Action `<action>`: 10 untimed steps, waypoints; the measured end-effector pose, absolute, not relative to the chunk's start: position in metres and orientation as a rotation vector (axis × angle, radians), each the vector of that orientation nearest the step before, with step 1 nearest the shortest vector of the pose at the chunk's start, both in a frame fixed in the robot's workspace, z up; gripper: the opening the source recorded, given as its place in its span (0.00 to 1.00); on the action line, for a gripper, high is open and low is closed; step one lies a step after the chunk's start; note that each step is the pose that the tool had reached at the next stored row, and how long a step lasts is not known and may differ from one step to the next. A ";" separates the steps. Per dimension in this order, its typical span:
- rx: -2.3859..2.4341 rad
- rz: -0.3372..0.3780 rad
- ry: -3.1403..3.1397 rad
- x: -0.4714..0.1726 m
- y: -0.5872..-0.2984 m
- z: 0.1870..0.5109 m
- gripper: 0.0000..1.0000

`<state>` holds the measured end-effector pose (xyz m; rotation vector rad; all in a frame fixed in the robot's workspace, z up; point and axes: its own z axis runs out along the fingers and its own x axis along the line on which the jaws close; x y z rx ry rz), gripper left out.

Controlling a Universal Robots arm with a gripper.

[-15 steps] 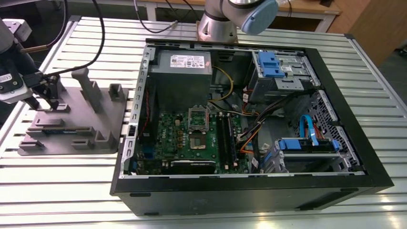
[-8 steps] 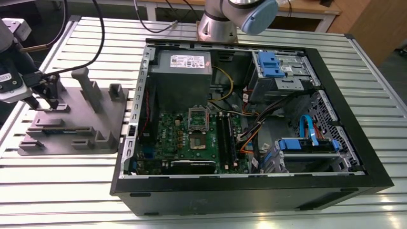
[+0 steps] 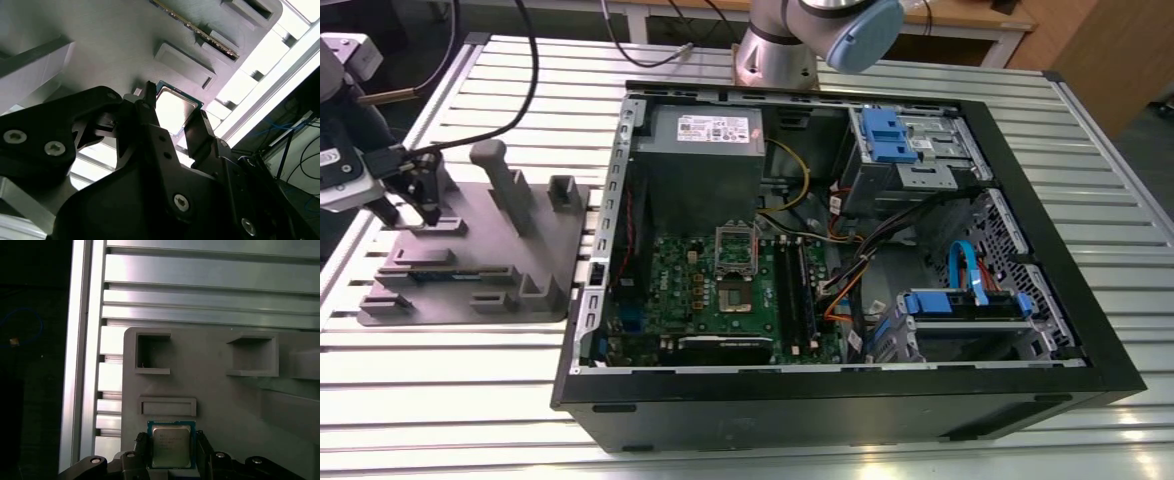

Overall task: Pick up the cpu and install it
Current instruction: 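Pick up the cpu and move it towards the insertion slot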

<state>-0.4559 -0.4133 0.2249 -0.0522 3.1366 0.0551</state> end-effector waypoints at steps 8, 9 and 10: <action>-0.052 0.055 3.137 -0.456 -0.413 0.228 0.47; -0.052 0.055 3.137 -0.456 -0.413 0.229 0.47; -0.052 0.055 3.137 -0.456 -0.413 0.229 0.47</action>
